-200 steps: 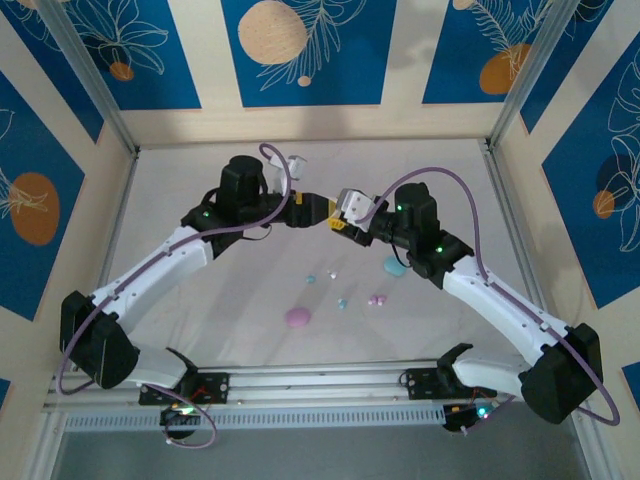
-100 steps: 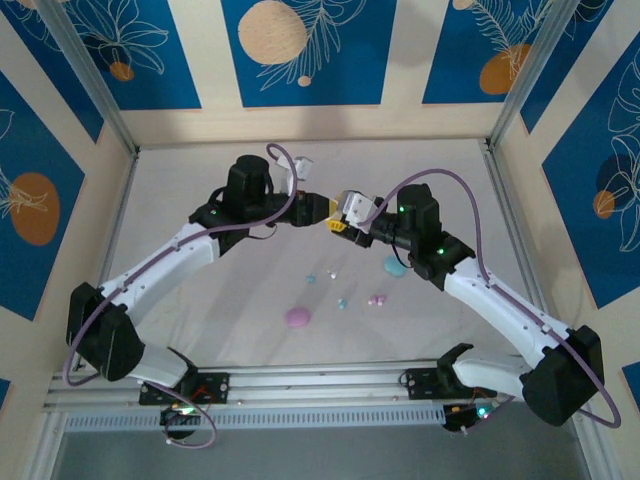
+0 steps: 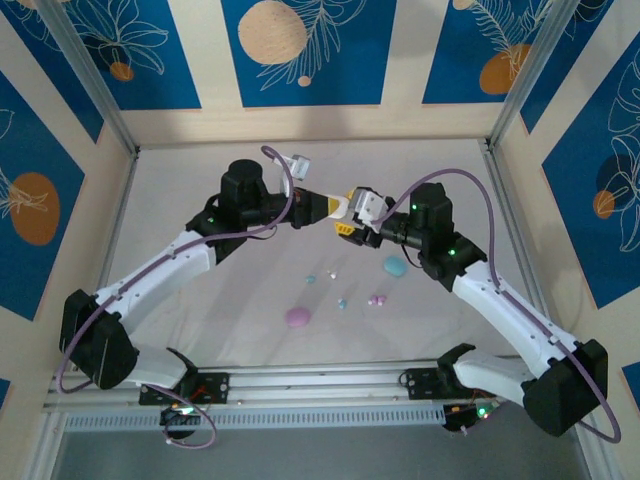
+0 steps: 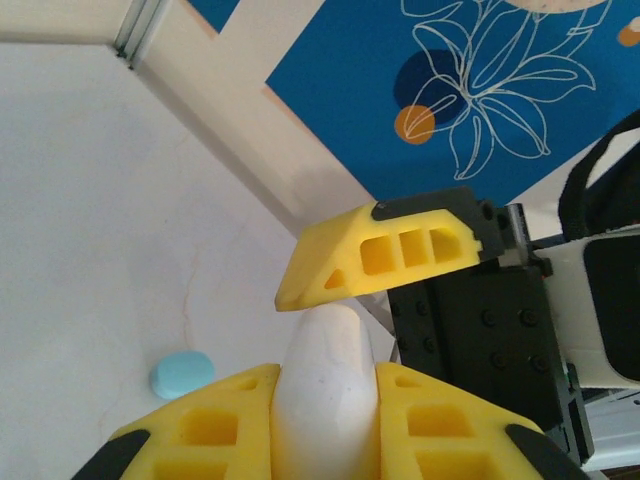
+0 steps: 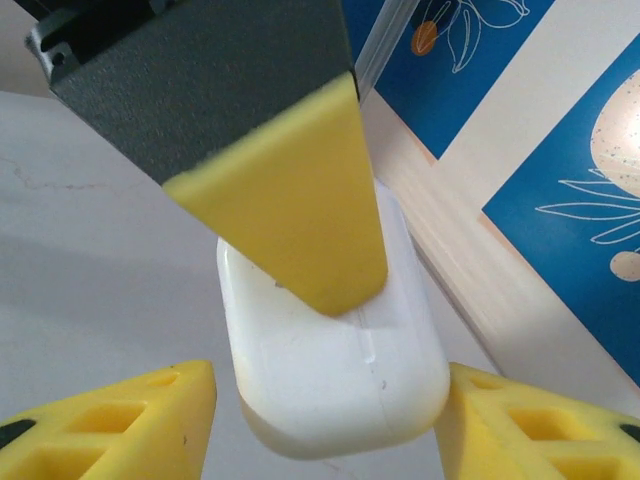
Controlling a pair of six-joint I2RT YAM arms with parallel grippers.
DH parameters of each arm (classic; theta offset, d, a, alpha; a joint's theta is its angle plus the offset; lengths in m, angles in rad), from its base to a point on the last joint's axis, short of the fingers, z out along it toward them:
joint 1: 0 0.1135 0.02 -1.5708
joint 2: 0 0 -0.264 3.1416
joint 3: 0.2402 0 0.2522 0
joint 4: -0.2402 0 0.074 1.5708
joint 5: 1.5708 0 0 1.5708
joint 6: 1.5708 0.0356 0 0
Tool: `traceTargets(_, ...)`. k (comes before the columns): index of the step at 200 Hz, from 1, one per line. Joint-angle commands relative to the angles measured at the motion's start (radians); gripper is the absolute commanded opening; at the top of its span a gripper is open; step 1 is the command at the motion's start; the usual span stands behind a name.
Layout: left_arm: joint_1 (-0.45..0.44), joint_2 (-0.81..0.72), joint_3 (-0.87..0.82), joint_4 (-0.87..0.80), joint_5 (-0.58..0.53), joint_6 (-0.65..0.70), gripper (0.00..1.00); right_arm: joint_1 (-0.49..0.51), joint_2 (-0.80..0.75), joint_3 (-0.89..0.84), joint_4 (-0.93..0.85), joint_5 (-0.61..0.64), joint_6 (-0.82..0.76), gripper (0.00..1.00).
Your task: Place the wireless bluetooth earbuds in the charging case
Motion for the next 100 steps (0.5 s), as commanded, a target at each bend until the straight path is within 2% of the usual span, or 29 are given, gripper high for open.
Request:
traceTargets(1,0.003,-0.042,-0.035,0.15,0.049,0.024,0.13,-0.036,-0.029,-0.01,-0.038,-0.095,0.066,0.59)
traceTargets(18,0.002,-0.069,-0.077,0.24,0.062,0.042,0.13,-0.089,-0.05,-0.01,-0.016,-0.193,0.196,0.61)
traceTargets(43,0.002,-0.115,-0.137,0.332,0.052,0.096,0.11,-0.178,-0.055,0.022,-0.02,-0.43,0.391,0.6)
traceTargets(74,0.002,-0.142,-0.153,0.347,0.051,0.153,0.11,-0.228,0.009,0.151,-0.115,-0.562,0.631,0.57)
traceTargets(100,0.0,-0.137,-0.158,0.373,0.052,0.161,0.11,-0.235,0.103,0.284,-0.234,-0.702,0.713,0.52)
